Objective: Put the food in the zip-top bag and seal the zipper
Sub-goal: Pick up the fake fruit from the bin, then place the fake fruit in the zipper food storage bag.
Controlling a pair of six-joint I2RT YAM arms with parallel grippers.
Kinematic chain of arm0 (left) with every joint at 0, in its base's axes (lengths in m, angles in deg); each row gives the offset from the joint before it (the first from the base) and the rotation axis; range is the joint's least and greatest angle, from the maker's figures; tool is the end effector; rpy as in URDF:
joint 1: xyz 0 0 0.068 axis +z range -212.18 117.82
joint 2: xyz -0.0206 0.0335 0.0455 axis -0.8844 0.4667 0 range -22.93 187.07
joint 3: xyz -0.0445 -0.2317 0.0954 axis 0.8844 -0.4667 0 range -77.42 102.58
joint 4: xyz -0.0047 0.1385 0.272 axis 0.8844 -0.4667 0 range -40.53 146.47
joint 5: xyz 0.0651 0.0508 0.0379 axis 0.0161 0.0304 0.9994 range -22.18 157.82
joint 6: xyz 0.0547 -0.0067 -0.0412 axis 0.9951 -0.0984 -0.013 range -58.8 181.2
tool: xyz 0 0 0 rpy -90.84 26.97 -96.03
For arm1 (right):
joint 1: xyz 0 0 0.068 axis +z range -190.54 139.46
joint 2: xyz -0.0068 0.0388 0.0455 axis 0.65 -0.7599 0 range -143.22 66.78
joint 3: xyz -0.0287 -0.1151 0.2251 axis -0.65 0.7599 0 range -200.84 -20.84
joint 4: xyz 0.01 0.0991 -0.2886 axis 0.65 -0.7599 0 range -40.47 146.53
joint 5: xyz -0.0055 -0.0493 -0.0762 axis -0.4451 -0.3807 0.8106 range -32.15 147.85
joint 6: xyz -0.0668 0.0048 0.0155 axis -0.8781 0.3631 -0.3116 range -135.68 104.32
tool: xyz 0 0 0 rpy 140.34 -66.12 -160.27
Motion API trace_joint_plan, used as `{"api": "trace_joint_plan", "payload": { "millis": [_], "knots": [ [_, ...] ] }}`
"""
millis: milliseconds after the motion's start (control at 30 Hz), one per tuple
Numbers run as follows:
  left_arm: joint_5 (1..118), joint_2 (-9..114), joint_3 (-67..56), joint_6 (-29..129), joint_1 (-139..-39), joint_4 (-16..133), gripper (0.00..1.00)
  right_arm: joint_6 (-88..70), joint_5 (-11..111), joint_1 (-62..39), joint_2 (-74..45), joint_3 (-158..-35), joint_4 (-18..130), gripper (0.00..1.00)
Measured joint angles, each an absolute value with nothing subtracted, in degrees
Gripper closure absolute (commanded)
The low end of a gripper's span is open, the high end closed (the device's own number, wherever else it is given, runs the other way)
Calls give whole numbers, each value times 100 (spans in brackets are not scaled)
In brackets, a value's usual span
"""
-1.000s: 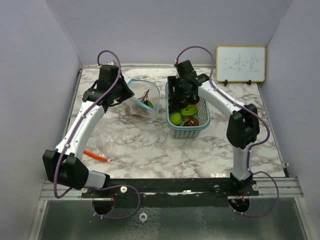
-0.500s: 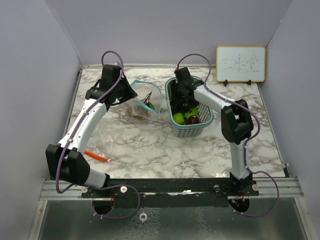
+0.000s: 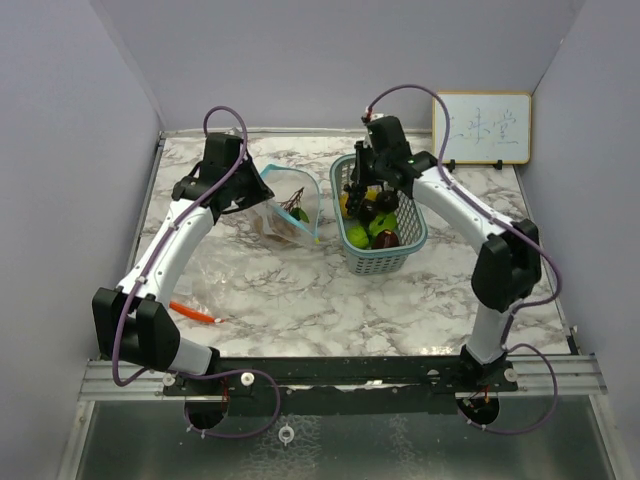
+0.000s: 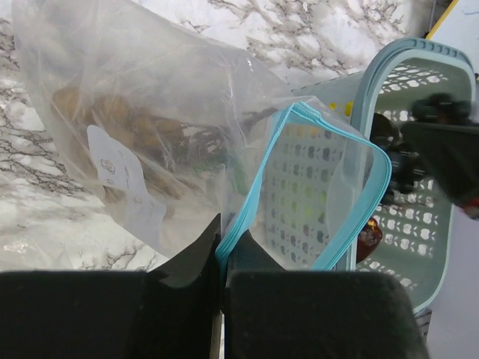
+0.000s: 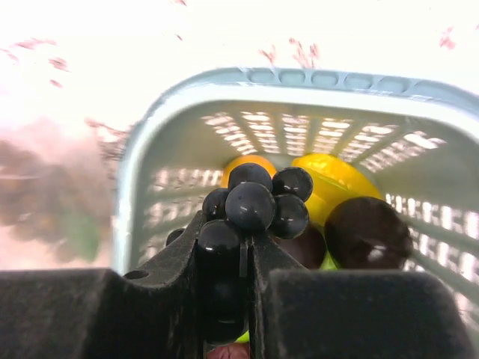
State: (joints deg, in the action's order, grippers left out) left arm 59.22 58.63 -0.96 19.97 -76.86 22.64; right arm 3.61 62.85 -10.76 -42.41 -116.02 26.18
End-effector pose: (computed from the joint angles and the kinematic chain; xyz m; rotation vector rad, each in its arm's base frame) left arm 0.3653 -0.1043 0.3087 -0.4541 2.2897 -0.6774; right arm 0.4279 0.2394 0.2421 -0.1729 2.3576 0.3192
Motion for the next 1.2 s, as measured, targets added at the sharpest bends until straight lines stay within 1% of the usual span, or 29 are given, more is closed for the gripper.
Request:
{"api": "trace_joint_plan", "payload": {
  "millis": [100,200,333,400,533,700,833,867,900,933,967,1033,1100,1167,1200],
  "knots": [
    [5895,5863,-190,1995,-7686,2269,100,251,6031,-1076,-3614,-11602,2662,98],
    [5812,5863,-240,1973,-7686,2339,100,153,5513,-1094,-3017,-11606,2828,98],
    [5705,5863,-310,1944,-7681,2444,100,44,4401,-1091,-2626,-11630,3182,98],
    [5651,5863,-332,1929,-7681,2474,100,31,3798,-1063,-2621,-11628,3412,97],
    [5517,5863,-332,1875,-7681,2535,100,9,3037,-923,-2729,-11512,3803,97],
    [5375,5863,-334,1805,-7681,2599,100,-22,2742,-700,-3115,-11473,4268,96],
    [5246,5863,-334,1774,-7681,2603,100,-105,2713,-523,-3467,-11473,4489,91],
    [5220,5863,-334,1763,-7681,2603,100,-155,2731,-471,-3592,-11473,4533,89],
    [5194,5863,-334,1757,-7681,2603,100,-205,2748,-436,-3688,-11473,4563,84],
    [5170,5863,-334,1754,-7681,2603,100,-247,2770,-412,-3765,-11473,4579,76],
    [5157,5863,-334,1752,-7681,2601,100,-277,2790,-403,-3843,-11473,4585,71],
    [5139,5863,-332,1750,-7681,2599,100,-365,2836,-372,-3974,-11456,4581,55],
    [5130,5863,-332,1750,-7681,2599,100,-402,2888,-346,-3981,-11355,4574,43],
    [5122,5863,-332,1752,-7681,2599,100,-529,3017,-331,-3933,-11276,4570,28],
    [5113,5863,-332,1752,-7681,2599,100,-557,3070,-331,-3896,-11237,4563,23]
  ]
}}
